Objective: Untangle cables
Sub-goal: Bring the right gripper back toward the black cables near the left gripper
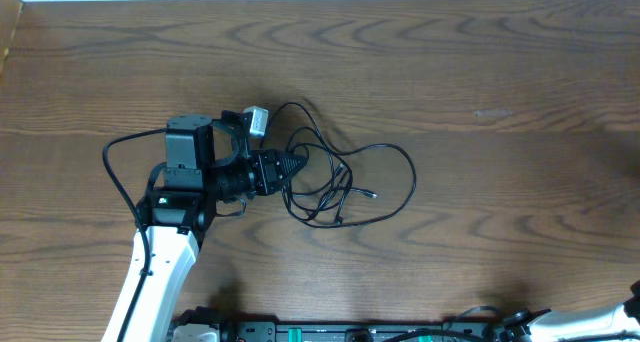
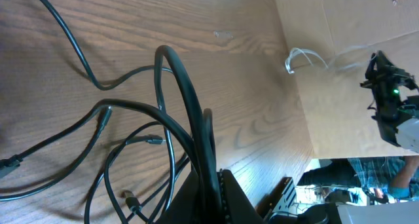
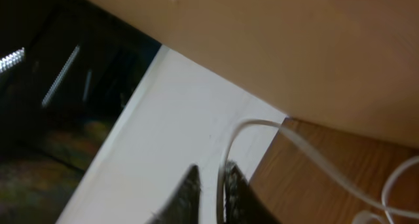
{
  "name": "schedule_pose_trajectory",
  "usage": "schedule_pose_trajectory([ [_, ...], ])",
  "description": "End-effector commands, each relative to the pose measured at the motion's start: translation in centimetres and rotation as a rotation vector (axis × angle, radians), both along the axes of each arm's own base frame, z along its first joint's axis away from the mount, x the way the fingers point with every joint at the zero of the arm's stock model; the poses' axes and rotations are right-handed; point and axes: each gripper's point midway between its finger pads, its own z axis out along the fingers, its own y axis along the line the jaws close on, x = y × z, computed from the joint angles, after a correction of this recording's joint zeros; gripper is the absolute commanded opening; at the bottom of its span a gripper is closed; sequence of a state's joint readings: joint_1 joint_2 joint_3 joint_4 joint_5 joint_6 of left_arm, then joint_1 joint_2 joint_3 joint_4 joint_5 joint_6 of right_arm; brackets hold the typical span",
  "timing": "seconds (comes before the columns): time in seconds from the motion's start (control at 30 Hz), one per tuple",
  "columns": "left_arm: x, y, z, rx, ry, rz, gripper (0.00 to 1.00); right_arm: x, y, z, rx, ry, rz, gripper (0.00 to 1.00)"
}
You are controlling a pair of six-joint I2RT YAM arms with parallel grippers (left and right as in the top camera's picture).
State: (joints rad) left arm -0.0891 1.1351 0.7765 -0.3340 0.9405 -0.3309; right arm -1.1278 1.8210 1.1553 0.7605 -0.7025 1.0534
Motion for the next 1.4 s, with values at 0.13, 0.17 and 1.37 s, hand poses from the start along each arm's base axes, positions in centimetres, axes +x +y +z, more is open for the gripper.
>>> schedule_pose_trajectory([
  [0.13,-0.3,-0.4,1.2,-0.006,-0.043,-0.033,0.07,0.9,1.0,-1.6,0.055,0.07,0.071,0.99],
  [0.17,-0.4,-0.5,1.2,-0.006,-0.043,-0.036,0.08,1.1,1.1,-1.7,0.057,0.075,0.078,0.99],
  [1.37,-3.2,-3.6,12.1,-0.248,-0.5,-0.342,0.07,6.2,62.2,1.4,-0.274,-0.087,2.039,0.99],
])
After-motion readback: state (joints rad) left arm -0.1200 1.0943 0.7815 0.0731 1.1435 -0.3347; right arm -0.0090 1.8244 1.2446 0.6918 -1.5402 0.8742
